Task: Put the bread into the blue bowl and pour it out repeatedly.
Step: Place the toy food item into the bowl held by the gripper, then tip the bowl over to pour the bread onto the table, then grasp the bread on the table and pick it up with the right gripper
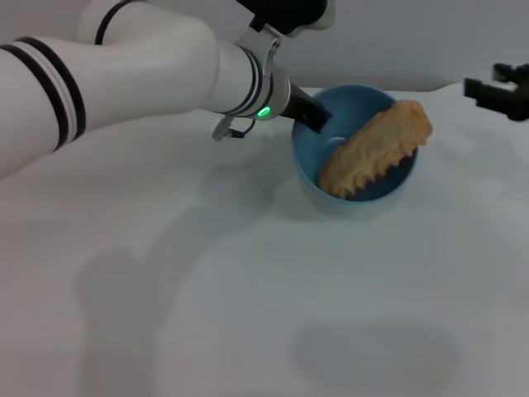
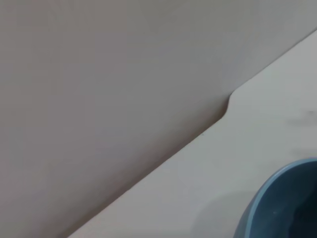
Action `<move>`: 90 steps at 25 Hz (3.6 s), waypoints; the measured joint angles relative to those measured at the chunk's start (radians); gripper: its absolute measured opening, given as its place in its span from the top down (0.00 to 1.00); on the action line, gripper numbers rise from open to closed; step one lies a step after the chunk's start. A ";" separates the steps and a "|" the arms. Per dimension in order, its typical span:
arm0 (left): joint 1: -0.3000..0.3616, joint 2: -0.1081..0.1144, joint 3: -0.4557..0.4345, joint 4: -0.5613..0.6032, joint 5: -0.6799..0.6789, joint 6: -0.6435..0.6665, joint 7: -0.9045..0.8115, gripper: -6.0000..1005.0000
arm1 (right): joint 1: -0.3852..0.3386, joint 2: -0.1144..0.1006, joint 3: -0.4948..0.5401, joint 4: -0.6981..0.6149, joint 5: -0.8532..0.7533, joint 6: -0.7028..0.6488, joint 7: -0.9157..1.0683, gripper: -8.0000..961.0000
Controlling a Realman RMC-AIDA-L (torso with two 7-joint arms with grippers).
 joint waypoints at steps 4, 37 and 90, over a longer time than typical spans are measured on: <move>0.014 0.000 -0.001 0.001 0.000 -0.031 0.000 1.00 | -0.051 0.000 0.006 0.063 0.176 0.058 -0.194 0.42; -0.117 -0.005 0.310 0.049 0.167 -0.321 0.223 1.00 | -0.191 0.002 0.001 0.624 1.304 0.027 -1.096 0.40; 0.081 0.006 -0.027 0.031 -0.228 -0.492 0.361 1.00 | -0.068 -0.021 -0.194 0.535 0.503 0.101 0.067 0.47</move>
